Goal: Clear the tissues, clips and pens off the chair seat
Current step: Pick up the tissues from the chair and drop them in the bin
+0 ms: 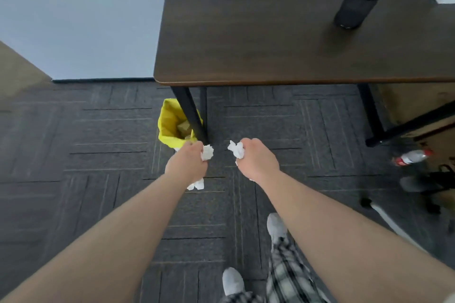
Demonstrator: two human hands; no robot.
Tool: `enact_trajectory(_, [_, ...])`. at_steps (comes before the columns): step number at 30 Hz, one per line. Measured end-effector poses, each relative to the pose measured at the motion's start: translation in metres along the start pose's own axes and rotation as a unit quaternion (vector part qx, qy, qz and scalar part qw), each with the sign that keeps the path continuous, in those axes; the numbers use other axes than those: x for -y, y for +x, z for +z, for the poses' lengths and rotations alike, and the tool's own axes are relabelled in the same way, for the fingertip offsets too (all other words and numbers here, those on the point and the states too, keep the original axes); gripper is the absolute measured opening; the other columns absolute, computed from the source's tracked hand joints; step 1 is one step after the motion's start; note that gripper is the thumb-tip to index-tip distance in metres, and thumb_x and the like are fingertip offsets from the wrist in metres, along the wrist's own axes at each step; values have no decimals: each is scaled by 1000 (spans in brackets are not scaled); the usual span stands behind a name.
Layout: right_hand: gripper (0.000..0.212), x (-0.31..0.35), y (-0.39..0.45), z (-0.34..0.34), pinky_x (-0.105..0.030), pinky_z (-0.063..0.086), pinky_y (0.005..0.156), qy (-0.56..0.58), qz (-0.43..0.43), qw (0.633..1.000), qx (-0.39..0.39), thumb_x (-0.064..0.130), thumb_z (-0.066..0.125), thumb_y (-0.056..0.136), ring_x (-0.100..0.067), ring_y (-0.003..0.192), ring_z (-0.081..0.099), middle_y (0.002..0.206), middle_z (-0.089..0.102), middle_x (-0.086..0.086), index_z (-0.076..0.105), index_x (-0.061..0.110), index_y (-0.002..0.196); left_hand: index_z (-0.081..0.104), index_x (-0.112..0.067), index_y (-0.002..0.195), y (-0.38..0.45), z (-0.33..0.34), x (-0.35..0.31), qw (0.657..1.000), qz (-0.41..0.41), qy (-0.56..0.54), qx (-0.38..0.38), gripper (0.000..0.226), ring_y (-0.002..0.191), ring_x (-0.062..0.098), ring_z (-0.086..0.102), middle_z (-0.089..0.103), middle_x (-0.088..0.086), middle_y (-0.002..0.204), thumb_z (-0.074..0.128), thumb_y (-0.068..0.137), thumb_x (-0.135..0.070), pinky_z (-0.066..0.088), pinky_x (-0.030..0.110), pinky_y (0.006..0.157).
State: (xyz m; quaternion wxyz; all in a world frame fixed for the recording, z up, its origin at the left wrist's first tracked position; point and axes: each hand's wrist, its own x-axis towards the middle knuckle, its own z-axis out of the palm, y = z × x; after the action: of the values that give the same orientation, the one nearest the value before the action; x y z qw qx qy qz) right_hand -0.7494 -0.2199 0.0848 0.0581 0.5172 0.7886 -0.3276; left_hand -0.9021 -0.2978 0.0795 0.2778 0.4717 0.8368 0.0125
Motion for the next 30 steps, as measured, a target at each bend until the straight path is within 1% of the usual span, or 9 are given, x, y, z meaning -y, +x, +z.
enact_trajectory(4, [16, 57, 27, 28, -35, 44, 67, -19, -29, 999, 26, 16, 54, 89, -33, 92, 60, 107, 53, -9, 54, 12, 105, 49, -8, 110, 15, -16, 61, 999, -36, -22, -2, 24, 97, 35, 57, 47, 9, 116, 49, 89, -20, 46, 40, 76])
enact_trajectory(7, [17, 82, 62, 50, -39, 49, 71, -33, -31, 998, 43, 16, 54, 89, -32, 92, 60, 107, 53, -9, 54, 12, 105, 49, -8, 112, 38, -25, 97, 998, -52, -38, 9, 25, 94, 29, 55, 47, 8, 118, 48, 90, -18, 44, 38, 78])
enact_trajectory(10, [21, 105, 108, 75, -37, 47, 70, -30, -12, 997, 63, 17, 54, 89, -33, 93, 61, 109, 55, -11, 54, 11, 109, 48, -9, 114, 67, -33, 131, 996, -73, -47, 29, 26, 89, 26, 50, 47, 7, 118, 48, 90, -17, 42, 34, 76])
enact_trajectory(13, [24, 131, 152, 101, -32, 42, 66, -26, 5, 996, 88, 19, 54, 90, -33, 93, 61, 110, 58, -13, 56, 12, 113, 48, -9, 114, 109, -41, 170, 994, -91, -53, 42, 27, 100, 30, 55, 46, 7, 120, 48, 89, -18, 47, 40, 84])
enact_trajectory(15, [28, 149, 173, 114, -31, 41, 68, -39, 10, 994, 105, 20, 54, 91, -33, 97, 61, 113, 56, -12, 54, 13, 118, 47, -10, 116, 131, -43, 190, 991, -101, -62, 53, 28, 106, 32, 55, 47, 9, 122, 48, 89, -19, 47, 42, 88])
enact_trajectory(19, [27, 182, 219, 137, -37, 49, 71, -40, 22, 994, 103, 20, 52, 92, -31, 91, 59, 112, 55, -10, 54, 15, 118, 48, -11, 118, 174, -42, 220, 987, -122, -92, 58, 29, 103, 33, 57, 46, 8, 122, 47, 91, -21, 45, 39, 80])
enact_trajectory(22, [29, 196, 244, 156, -41, 53, 76, -32, 50, 993, 106, 19, 55, 90, -30, 94, 59, 114, 54, -9, 54, 17, 119, 48, -10, 117, 200, -33, 239, 985, -121, -105, 67, 28, 97, 33, 57, 46, 10, 119, 48, 91, -21, 44, 38, 74])
enact_trajectory(26, [32, 205, 279, 185, -36, 47, 71, -15, 96, 991, 93, 19, 57, 90, -30, 98, 58, 118, 51, -8, 53, 17, 122, 48, -9, 118, 246, -18, 264, 983, -110, -129, 75, 30, 99, 34, 57, 47, 12, 120, 49, 92, -22, 47, 40, 80])
enact_trajectory(30, [31, 205, 318, 212, -35, 47, 72, -20, 136, 987, 84, 21, 58, 91, -29, 98, 58, 118, 52, -9, 53, 15, 121, 47, -9, 122, 296, 0, 283, 982, -87, -136, 103, 33, 104, 33, 55, 46, 12, 123, 49, 92, -22, 45, 40, 81])
